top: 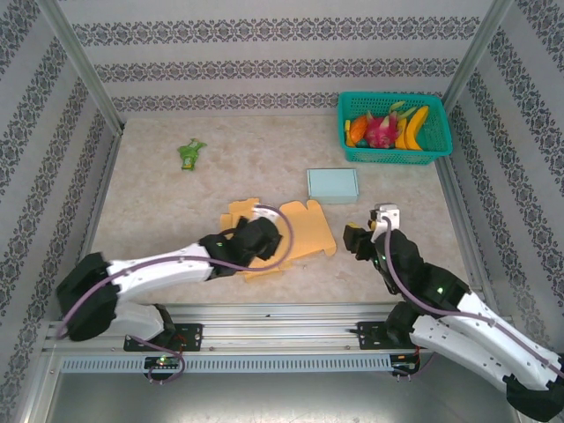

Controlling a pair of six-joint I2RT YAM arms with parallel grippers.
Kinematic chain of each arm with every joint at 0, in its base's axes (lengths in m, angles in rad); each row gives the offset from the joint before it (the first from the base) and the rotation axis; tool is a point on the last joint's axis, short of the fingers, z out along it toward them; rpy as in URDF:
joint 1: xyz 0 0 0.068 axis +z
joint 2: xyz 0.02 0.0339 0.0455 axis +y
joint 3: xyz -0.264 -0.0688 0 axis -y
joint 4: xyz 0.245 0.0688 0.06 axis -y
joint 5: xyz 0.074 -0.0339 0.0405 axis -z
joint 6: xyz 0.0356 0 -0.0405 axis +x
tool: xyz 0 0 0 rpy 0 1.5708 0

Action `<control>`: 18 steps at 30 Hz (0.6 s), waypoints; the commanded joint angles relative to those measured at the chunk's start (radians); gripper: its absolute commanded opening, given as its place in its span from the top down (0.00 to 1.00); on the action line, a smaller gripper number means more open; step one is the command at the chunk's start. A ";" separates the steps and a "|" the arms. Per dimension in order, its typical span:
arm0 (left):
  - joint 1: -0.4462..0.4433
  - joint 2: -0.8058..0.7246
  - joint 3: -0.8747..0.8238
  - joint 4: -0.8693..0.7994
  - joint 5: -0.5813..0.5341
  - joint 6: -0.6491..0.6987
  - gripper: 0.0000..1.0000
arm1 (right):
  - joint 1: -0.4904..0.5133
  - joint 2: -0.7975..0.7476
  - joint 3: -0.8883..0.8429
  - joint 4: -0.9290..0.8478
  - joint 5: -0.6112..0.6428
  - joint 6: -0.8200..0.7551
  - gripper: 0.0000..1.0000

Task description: Fold the paper box

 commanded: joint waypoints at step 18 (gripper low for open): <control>0.105 -0.551 -0.480 -0.165 0.009 -0.617 0.26 | 0.003 0.241 -0.038 0.242 -0.302 -0.110 0.37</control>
